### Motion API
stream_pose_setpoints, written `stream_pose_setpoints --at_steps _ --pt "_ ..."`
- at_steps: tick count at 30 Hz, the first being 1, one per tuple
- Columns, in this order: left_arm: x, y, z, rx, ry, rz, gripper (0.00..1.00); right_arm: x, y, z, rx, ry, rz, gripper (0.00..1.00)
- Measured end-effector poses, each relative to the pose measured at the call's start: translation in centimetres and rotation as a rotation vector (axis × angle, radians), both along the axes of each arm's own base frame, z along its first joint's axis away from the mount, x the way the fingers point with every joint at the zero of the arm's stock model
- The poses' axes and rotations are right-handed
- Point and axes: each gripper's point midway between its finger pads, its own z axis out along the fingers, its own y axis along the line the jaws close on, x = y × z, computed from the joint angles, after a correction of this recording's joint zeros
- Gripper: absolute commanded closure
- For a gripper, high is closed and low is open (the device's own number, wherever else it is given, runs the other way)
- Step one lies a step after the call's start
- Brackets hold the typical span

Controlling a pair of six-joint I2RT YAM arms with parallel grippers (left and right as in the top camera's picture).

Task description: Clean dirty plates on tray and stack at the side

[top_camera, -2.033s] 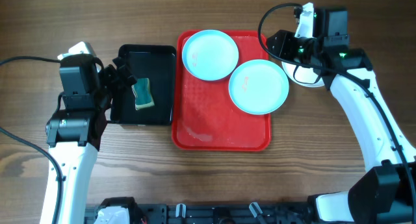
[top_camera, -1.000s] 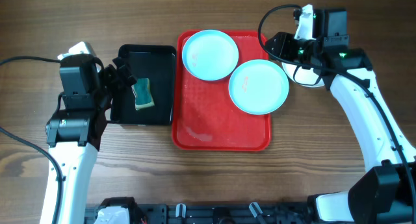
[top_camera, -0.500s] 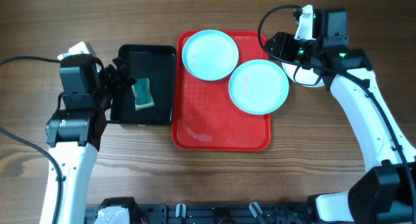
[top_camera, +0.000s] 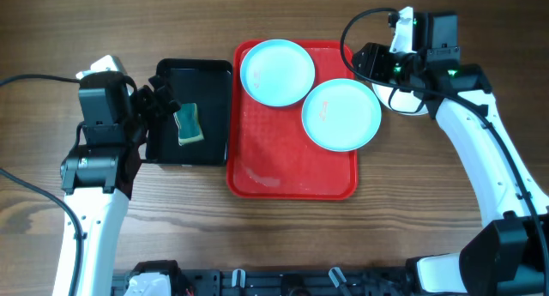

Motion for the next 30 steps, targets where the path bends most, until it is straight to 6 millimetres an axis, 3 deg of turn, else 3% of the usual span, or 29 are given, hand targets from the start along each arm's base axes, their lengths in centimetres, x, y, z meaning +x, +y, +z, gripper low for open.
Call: stream_pose_setpoints --at_steps 30 --pt "0.00 0.00 0.00 0.000 0.000 0.000 0.00 -0.43 -0.81 -0.71 -0.107 -0.009 0.058 0.34"
